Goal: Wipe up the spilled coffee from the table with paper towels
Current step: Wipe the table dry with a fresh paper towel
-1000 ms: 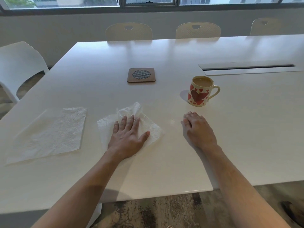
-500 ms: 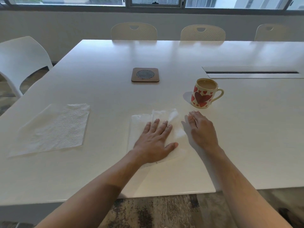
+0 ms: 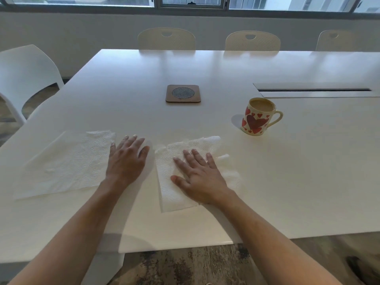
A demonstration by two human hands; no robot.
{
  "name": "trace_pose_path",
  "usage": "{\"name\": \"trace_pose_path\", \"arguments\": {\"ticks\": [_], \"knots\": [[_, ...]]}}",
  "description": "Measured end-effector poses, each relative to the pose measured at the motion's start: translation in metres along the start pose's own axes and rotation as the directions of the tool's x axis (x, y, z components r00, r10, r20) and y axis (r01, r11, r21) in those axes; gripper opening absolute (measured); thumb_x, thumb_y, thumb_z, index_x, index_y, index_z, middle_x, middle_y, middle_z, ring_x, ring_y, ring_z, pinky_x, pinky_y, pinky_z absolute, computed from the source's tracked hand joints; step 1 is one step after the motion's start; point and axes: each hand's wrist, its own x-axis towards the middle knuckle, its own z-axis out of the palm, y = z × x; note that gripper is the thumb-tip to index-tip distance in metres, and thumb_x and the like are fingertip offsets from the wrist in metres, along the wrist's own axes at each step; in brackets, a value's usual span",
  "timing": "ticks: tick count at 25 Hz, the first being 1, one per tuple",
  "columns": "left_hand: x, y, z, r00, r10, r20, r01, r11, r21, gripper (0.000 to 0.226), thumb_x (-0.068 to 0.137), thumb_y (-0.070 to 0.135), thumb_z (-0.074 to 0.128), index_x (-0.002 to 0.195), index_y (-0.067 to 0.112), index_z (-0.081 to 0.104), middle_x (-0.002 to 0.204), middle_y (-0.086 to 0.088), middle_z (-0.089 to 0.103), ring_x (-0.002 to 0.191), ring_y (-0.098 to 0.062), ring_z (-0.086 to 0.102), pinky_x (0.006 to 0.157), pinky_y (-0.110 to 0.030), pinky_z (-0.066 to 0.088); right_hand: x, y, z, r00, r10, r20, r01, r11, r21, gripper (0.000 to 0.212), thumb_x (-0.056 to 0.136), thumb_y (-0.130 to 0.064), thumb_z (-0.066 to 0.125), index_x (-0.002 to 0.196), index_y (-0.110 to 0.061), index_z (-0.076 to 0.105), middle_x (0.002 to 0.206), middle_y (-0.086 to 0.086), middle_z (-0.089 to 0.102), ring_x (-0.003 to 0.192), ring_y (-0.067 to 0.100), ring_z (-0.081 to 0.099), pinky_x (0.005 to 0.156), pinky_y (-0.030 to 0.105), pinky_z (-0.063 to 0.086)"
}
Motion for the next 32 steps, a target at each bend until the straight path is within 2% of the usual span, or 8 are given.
{"name": "trace_pose_path", "arguments": {"ticks": [3,8,13,16,24,32], "knots": [[0.004,-0.004,0.004,0.996,-0.024,0.088,0.021,0.999,0.034,0.052,0.1,0.048,0.032,0.146,0.025,0.04,0.158,-0.001,0.031,0.149,-0.019,0.019,0.12,-0.051,0.005,0.008,0.004,-0.001,0.999,0.03,0.013,-0.029,0.999,-0.032,0.065,0.097,-0.067,0.014,0.156,-0.043,0.001,0.167,-0.008,-0.007,0.152,0.012,-0.015,0.122,0.049,-0.011],[0.004,-0.007,0.005,0.997,-0.014,0.078,0.009,0.998,0.056,0.049,0.101,0.045,0.032,0.146,0.027,0.041,0.158,0.002,0.031,0.149,-0.018,0.019,0.12,-0.051,0.007,0.012,0.032,-0.007,0.98,0.197,-0.033,-0.197,0.98,-0.013,0.065,0.096,-0.067,0.012,0.155,-0.042,-0.001,0.167,-0.008,-0.007,0.152,0.011,-0.013,0.122,0.05,-0.011],[0.005,-0.005,0.007,0.996,-0.028,0.086,0.023,0.998,0.063,0.049,0.102,0.043,0.029,0.147,0.029,0.038,0.159,0.005,0.028,0.149,-0.016,0.017,0.12,-0.048,0.005,0.02,0.063,-0.018,0.922,0.386,-0.03,-0.386,0.922,-0.019,0.067,0.092,-0.072,0.008,0.154,-0.046,-0.002,0.166,-0.009,-0.008,0.153,0.015,-0.014,0.114,0.066,-0.015],[0.006,-0.003,0.008,0.997,-0.026,0.077,0.02,0.996,0.082,0.048,0.102,0.042,0.028,0.148,0.03,0.037,0.159,0.006,0.027,0.149,-0.015,0.017,0.12,-0.047,0.004,0.042,0.063,-0.021,0.911,0.411,-0.018,-0.411,0.911,-0.005,0.068,0.093,-0.071,0.009,0.155,-0.044,-0.001,0.167,-0.008,-0.009,0.153,0.019,-0.014,0.112,0.069,-0.015],[0.006,-0.004,0.009,0.998,-0.027,0.063,0.023,0.998,0.054,0.047,0.102,0.039,0.029,0.147,0.029,0.039,0.158,0.007,0.03,0.149,-0.014,0.018,0.121,-0.045,0.004,0.107,0.024,-0.022,0.968,0.249,0.008,-0.249,0.968,-0.001,0.069,0.098,-0.061,0.015,0.158,-0.03,0.001,0.167,-0.004,-0.008,0.153,0.02,-0.013,0.118,0.057,-0.015],[0.006,-0.004,0.008,0.999,-0.051,0.002,0.051,0.998,-0.039,0.045,0.102,0.03,0.032,0.145,0.022,0.043,0.157,0.001,0.034,0.148,-0.013,0.02,0.122,-0.042,0.005,0.113,-0.027,-0.012,0.996,-0.049,0.076,0.051,0.998,-0.024,0.067,0.102,-0.054,0.016,0.158,-0.023,-0.002,0.167,-0.005,-0.008,0.153,0.014,-0.012,0.123,0.044,-0.009]]}}
